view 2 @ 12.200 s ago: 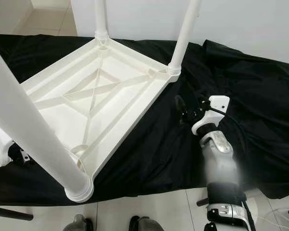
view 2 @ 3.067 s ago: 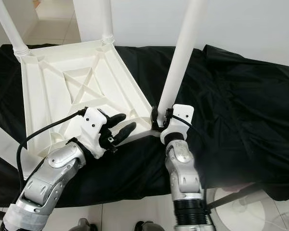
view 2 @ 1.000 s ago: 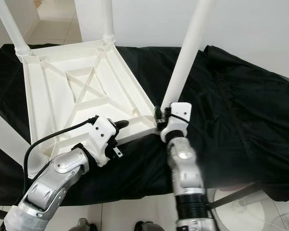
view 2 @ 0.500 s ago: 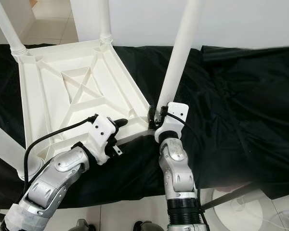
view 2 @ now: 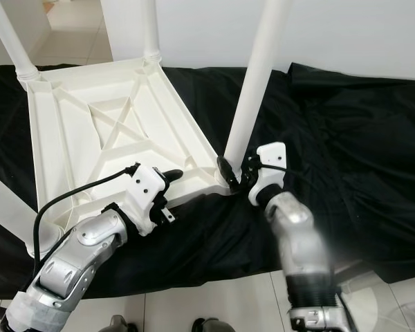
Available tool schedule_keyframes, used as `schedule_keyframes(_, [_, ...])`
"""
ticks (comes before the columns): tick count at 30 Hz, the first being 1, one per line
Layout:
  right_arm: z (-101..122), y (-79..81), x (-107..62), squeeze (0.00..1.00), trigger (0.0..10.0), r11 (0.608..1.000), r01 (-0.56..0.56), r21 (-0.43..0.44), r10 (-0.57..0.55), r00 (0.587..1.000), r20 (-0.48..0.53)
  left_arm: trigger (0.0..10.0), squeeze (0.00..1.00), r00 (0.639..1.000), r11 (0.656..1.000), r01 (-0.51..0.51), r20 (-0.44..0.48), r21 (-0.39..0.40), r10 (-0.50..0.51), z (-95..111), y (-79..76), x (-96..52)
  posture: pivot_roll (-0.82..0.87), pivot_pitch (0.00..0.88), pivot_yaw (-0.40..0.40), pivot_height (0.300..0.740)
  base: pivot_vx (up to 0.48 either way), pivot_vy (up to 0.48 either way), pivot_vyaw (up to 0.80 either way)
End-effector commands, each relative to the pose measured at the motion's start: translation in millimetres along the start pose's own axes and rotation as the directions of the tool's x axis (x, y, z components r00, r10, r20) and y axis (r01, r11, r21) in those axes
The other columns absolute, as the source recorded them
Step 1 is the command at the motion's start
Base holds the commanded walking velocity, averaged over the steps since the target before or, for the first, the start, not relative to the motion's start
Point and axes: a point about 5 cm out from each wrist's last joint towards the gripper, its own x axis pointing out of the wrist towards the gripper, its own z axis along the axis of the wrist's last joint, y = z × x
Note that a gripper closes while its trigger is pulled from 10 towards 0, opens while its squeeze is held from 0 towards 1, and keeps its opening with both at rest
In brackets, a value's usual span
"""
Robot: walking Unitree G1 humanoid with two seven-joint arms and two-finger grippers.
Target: Building children table
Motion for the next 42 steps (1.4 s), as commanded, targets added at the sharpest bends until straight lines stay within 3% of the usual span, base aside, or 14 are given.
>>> schedule_keyframes(1, [-6.7,3.1,3.3,0.0,10.0,0.997,-0.072,-0.012,0.071,0.997,-0.024,10.0,0.0,1.0,1.0,0.023,-0.001,-0.003,-0.023,-1.0,-0.4,1.4,-0.05,0.104,-0.041,0.74,0.0,0.0,0.0])
schedule_keyframes(7, [-9.7,4.2,14.1,0.0,10.0,0.984,-0.174,-0.035,0.172,0.984,-0.049,10.0,0.0,1.0,1.0,0.025,0.0,0.003,-0.025,-0.3,0.7,2.6,-0.04,0.102,-0.04,0.74,0.0,0.0,0.0])
schedule_keyframes(8, [-11.2,4.6,17.1,0.0,7.0,0.98,-0.195,-0.037,0.192,0.979,-0.06,10.0,0.0,1.0,1.0,0.023,0.001,0.003,-0.023,0.0,1.0,2.8,-0.04,0.101,-0.042,0.74,0.0,0.0,0.0])
schedule_keyframes(10, [-12.6,4.4,19.1,0.0,7.0,0.977,-0.211,-0.037,0.209,0.976,-0.066,10.0,0.0,1.0,1.0,0.021,0.002,0.003,-0.021,0.3,1.1,3.0,-0.04,0.101,-0.042,0.74,0.0,0.0,0.0])
schedule_keyframes(11, [-14.6,3.6,19.5,0.0,0.0,0.975,-0.222,-0.033,0.219,0.973,-0.073,10.0,0.0,1.0,1.0,0.019,0.003,0.003,-0.019,0.4,1.1,2.8,-0.04,0.103,-0.047,0.74,0.0,0.0,0.0])
schedule_keyframes(20, [-22.3,-2.4,10.8,0.0,0.0,0.978,-0.208,-0.031,0.204,0.975,-0.09,10.0,0.0,1.0,1.0,0.007,0.002,0.0,-0.007,-0.6,-0.2,1.1,-0.03,0.111,-0.055,0.74,0.0,0.0,0.0])
schedule_keyframes(21, [-21.2,-1.6,7.6,0.0,2.3,0.985,-0.174,-0.001,0.174,0.982,-0.068,10.0,0.0,1.0,1.0,0.005,0.003,0.0,-0.005,-0.7,-0.7,0.8,-0.03,0.112,-0.056,0.74,0.0,0.0,0.0])
schedule_keyframes(23, [-21.2,-1.6,7.6,0.0,2.3,0.985,-0.174,-0.001,0.174,0.982,-0.068,10.0,0.0,1.0,1.0,0.005,0.003,0.0,-0.005,-0.7,-0.7,0.8,-0.03,0.112,-0.056,0.74,0.0,0.0,0.0])
schedule_keyframes(24, [-20.5,0.9,5.9,0.0,10.0,0.991,-0.13,0.013,0.131,0.99,-0.056,10.0,0.0,1.0,1.0,0.003,0.003,-0.003,-0.003,-1.0,-0.8,0.4,-0.04,0.116,-0.056,0.74,0.0,0.0,0.0])
schedule_keyframes(29, [-21.5,3.0,5.0,0.0,10.0,0.999,-0.041,0.014,0.041,0.998,-0.056,10.0,0.0,1.0,1.0,0.003,0.002,-0.006,-0.003,-1.3,-1.3,-0.2,-0.04,0.121,-0.054,0.74,0.0,0.0,0.0])
schedule_keyframes(31, [-21.5,10.3,3.6,0.0,10.0,0.993,0.099,0.059,-0.096,0.994,-0.053,10.0,0.0,1.0,1.0,0.005,0.0,-0.007,-0.005,-2.4,-2.0,-0.8,-0.05,0.124,-0.053,0.74,0.0,0.0,0.0])
schedule_keyframes(34, [-21.5,13.0,2.6,0.0,10.0,0.986,0.147,0.075,-0.143,0.988,-0.055,10.0,0.0,1.0,1.0,0.005,-0.001,-0.008,-0.005,-2.7,-2.1,-0.9,-0.05,0.124,-0.053,0.74,0.0,0.0,0.0])
schedule_keyframes(39, [-23.7,28.0,-7.4,0.0,10.0,0.88,0.452,0.146,-0.444,0.892,-0.084,10.0,0.0,1.0,1.0,0.005,-0.002,-0.01,-0.005,-3.3,-0.7,-1.3,-0.06,0.125,-0.044,0.74,0.0,0.0,0.0])
schedule_keyframes(42, [-24.1,39.2,-8.8,0.0,10.0,0.837,0.523,0.16,-0.514,0.852,-0.095,10.0,0.0,1.0,1.0,0.005,-0.003,-0.004,-0.005,-3.0,0.5,-1.1,-0.05,0.123,-0.043,0.74,0.0,0.0,0.0])
